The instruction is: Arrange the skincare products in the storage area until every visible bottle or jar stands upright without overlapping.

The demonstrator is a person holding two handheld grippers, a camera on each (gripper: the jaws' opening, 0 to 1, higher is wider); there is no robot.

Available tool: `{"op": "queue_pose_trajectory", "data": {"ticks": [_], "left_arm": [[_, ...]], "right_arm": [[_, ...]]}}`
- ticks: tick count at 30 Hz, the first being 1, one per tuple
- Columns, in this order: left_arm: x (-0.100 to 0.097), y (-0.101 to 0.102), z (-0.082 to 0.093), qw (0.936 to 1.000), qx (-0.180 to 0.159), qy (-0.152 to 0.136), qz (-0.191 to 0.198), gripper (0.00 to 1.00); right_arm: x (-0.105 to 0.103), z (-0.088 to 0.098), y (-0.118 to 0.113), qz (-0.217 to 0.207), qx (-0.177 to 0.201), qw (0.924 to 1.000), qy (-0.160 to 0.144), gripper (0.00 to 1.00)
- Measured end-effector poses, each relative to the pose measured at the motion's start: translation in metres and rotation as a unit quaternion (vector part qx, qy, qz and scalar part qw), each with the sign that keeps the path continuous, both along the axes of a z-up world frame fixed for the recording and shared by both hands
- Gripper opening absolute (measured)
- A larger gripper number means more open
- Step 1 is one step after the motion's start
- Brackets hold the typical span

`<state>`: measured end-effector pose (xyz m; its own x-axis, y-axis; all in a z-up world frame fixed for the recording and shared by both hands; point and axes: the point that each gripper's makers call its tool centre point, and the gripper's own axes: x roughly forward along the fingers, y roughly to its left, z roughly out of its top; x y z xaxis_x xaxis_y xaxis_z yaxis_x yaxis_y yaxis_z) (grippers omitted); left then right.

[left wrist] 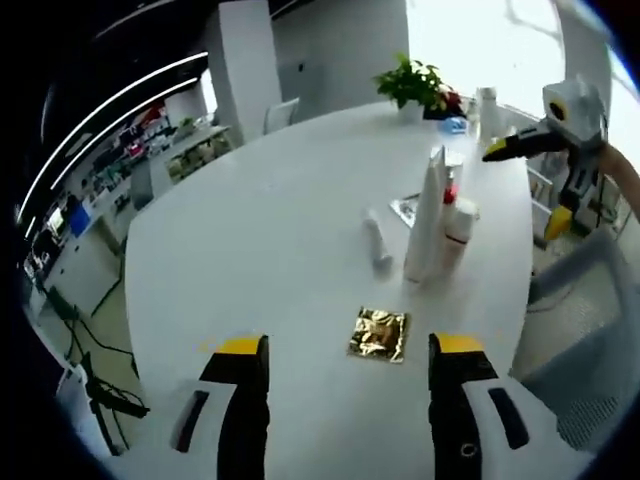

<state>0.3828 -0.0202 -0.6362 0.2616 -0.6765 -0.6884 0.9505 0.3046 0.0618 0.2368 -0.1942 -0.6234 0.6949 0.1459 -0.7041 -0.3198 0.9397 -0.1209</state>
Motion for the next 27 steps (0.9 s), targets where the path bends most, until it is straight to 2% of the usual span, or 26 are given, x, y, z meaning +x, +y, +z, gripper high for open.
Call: {"op": "queue_pose_trajectory", "data": {"ticks": [7,9,13,16,20,24,27], "left_arm": [[0.015,-0.039,-0.013,0.9994,-0.006,0.01,-0.032,0.37],[0.019,-0.051,-0.014,0.9991,-0.011,0.011,-0.039,0.34],[0.025,-0.074,-0.018,0.9979,-0.022,0.032,-0.052,0.31],[0.025,-0.086,-0.024,0.9964,-0.02,0.055,-0.061,0.23],[0.026,-0.105,-0.031,0.9945,-0.016,0.067,-0.079,0.23],[0.025,-0.123,-0.038,0.992,-0.008,0.083,-0.094,0.23],[0.028,-0.136,-0.045,0.9902,0.004,0.093,-0.105,0.23]], "right_arm": [[0.0,-0.002,-0.003,-0.005,0.008,1.0,0.001,0.88],[0.0,-0.003,-0.003,-0.005,0.008,1.0,0.003,0.86],[-0.003,-0.006,-0.004,-0.008,0.017,0.9997,0.013,0.79],[-0.004,-0.007,-0.006,-0.009,0.02,0.9996,0.015,0.75],[-0.005,-0.011,-0.003,-0.001,0.033,0.9993,0.017,0.74],[-0.006,-0.016,-0.001,0.003,0.042,0.9988,0.023,0.66],[-0.008,-0.02,-0.001,0.0,0.054,0.9981,0.03,0.63]]}}
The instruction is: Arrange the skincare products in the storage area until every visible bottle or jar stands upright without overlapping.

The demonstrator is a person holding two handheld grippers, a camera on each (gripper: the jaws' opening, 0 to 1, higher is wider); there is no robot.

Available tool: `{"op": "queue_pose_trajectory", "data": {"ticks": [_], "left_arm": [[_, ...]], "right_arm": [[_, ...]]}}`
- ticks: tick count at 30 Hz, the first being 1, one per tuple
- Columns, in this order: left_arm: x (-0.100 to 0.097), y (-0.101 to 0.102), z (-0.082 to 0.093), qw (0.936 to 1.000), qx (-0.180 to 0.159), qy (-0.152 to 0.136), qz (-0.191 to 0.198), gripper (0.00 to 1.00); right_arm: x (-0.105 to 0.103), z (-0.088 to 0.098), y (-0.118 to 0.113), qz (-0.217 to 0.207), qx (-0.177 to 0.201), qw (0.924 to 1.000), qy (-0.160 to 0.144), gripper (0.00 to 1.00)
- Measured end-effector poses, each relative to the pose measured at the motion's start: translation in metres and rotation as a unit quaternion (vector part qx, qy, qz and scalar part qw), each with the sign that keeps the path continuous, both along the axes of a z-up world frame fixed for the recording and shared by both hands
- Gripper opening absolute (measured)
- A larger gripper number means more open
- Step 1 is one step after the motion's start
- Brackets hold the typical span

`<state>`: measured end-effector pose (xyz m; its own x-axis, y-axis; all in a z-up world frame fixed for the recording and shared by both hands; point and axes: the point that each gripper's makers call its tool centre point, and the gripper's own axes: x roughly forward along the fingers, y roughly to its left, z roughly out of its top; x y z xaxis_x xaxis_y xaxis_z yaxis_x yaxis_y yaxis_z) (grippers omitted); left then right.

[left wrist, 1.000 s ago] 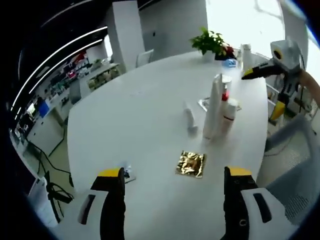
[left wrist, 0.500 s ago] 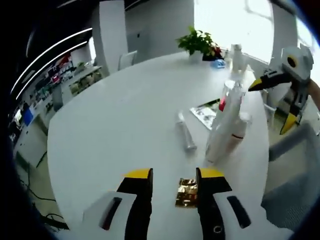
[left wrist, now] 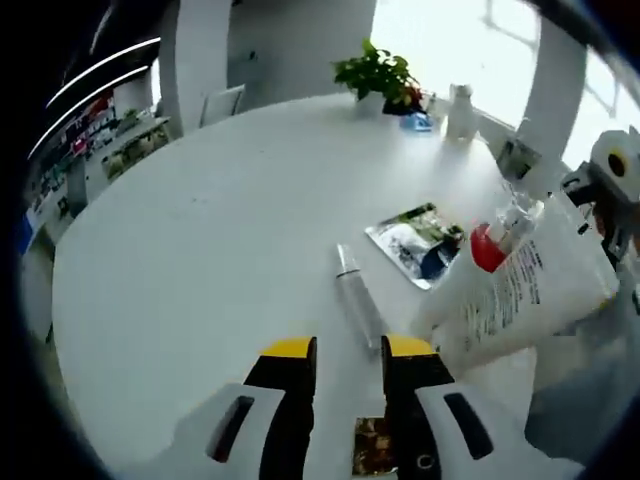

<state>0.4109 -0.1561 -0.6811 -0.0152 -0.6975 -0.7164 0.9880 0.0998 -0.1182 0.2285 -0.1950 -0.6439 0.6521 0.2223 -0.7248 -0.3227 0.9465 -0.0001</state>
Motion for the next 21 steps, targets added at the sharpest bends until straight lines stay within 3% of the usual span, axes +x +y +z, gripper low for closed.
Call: {"op": "queue_pose_trajectory", "data": {"ticks": [12,21], "left_arm": [[0.002,-0.04,-0.029,0.9966,0.062,0.039,-0.038,0.32],[-0.01,-0.061,-0.046,0.9915,0.096,0.061,-0.063,0.32]], "right_arm": [[-0.006,-0.014,-0.009,-0.024,0.012,0.9996,0.007,0.6],[-0.011,-0.023,-0.016,-0.039,0.017,0.999,0.015,0.6]]}}
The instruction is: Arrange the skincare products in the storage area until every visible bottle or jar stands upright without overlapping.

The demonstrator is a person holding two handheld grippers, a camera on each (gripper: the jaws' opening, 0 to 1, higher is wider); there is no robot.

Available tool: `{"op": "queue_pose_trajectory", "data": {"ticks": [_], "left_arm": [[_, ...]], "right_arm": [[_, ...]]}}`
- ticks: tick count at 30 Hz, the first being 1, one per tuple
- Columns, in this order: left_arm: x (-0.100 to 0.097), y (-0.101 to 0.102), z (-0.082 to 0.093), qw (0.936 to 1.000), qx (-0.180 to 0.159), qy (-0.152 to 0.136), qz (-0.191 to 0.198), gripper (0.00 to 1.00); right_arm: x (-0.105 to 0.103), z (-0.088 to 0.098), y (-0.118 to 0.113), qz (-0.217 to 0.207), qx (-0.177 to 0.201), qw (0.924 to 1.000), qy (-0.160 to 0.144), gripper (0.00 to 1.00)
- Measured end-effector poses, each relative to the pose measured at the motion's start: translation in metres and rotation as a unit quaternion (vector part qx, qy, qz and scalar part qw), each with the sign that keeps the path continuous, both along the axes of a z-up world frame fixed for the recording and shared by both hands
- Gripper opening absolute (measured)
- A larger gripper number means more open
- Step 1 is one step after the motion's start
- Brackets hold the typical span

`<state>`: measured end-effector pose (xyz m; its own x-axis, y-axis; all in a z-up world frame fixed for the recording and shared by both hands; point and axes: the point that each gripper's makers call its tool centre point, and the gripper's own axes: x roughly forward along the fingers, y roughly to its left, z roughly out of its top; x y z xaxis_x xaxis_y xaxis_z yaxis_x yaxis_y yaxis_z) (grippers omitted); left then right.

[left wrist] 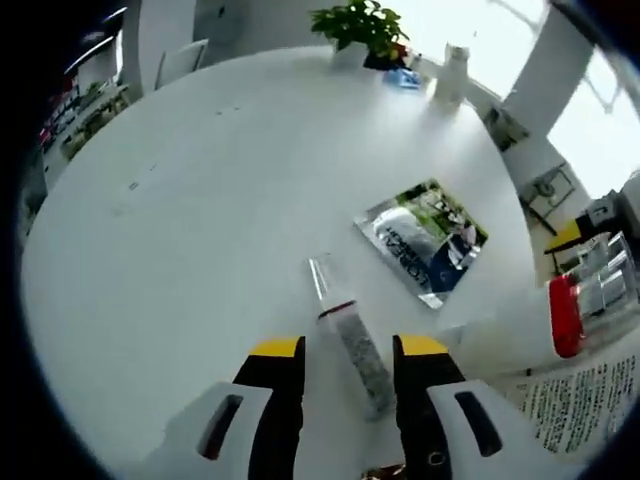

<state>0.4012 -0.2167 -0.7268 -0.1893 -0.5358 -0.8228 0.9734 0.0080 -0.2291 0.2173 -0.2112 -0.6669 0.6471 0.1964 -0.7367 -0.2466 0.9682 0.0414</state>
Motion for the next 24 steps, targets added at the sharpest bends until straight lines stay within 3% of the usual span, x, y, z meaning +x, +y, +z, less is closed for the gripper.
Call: {"op": "queue_pose_trajectory", "data": {"ticks": [9,15,24], "left_arm": [[-0.003,-0.005,-0.019,0.9987,0.042,-0.018,-0.023,0.32],[0.002,-0.006,-0.018,0.9978,0.054,-0.034,-0.02,0.3],[0.008,0.003,-0.021,0.992,0.073,-0.091,-0.048,0.19]], "right_arm": [[-0.001,-0.006,-0.003,-0.01,0.001,0.9999,0.003,0.59],[-0.003,-0.009,-0.001,-0.01,0.004,0.9999,0.009,0.59],[-0.001,-0.006,-0.002,-0.013,0.002,0.9999,0.004,0.58]]}}
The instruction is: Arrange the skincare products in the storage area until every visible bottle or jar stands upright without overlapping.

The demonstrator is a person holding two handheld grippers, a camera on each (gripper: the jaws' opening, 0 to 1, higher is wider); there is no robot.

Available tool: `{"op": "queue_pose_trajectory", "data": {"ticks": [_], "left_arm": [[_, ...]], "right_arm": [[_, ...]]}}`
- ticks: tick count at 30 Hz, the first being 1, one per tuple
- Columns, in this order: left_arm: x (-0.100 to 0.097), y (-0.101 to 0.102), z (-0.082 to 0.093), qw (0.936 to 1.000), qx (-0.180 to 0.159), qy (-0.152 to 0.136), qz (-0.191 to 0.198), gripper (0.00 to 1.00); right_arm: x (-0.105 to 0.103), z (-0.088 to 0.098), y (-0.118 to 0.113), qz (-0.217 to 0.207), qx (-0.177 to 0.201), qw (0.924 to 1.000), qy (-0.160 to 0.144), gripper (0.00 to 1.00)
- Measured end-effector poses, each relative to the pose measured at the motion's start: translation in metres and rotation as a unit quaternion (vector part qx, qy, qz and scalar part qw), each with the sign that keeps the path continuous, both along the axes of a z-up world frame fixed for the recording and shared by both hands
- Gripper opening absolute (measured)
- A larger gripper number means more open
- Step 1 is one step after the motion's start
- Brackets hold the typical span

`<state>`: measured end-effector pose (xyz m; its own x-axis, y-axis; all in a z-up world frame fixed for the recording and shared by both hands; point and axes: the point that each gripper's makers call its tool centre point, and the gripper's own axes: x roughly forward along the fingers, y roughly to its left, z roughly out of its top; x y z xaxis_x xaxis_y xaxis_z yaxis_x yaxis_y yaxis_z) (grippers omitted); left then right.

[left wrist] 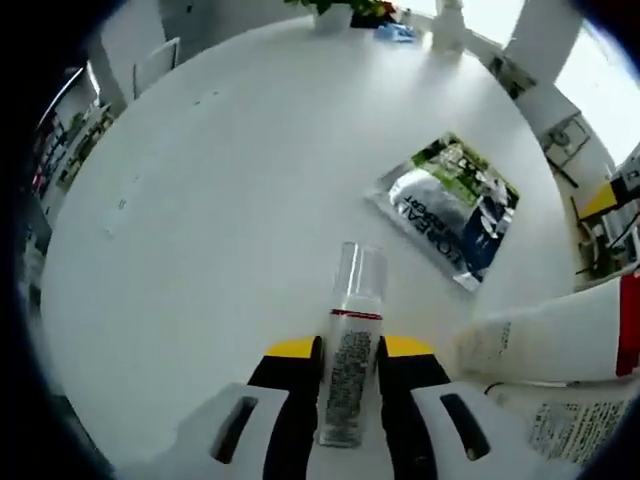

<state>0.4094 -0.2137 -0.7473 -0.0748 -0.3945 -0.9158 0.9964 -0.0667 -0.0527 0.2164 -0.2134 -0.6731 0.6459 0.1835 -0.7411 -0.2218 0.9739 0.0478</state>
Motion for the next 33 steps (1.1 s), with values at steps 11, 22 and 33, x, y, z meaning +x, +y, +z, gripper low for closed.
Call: {"op": "queue_pose_trajectory", "data": {"ticks": [11,22,33], "left_arm": [[0.002,0.013,0.003,0.9988,-0.003,-0.037,-0.031,0.17],[0.017,0.048,0.005,0.9964,-0.006,-0.081,-0.024,0.17],[0.027,0.085,0.022,0.9942,-0.065,-0.059,0.062,0.17]], "right_arm": [[-0.001,0.004,0.004,-0.001,0.0,1.0,-0.009,0.55],[0.002,0.011,0.022,0.015,0.015,0.9995,-0.024,0.53],[0.004,0.014,0.05,0.054,0.045,0.997,-0.032,0.52]]}}
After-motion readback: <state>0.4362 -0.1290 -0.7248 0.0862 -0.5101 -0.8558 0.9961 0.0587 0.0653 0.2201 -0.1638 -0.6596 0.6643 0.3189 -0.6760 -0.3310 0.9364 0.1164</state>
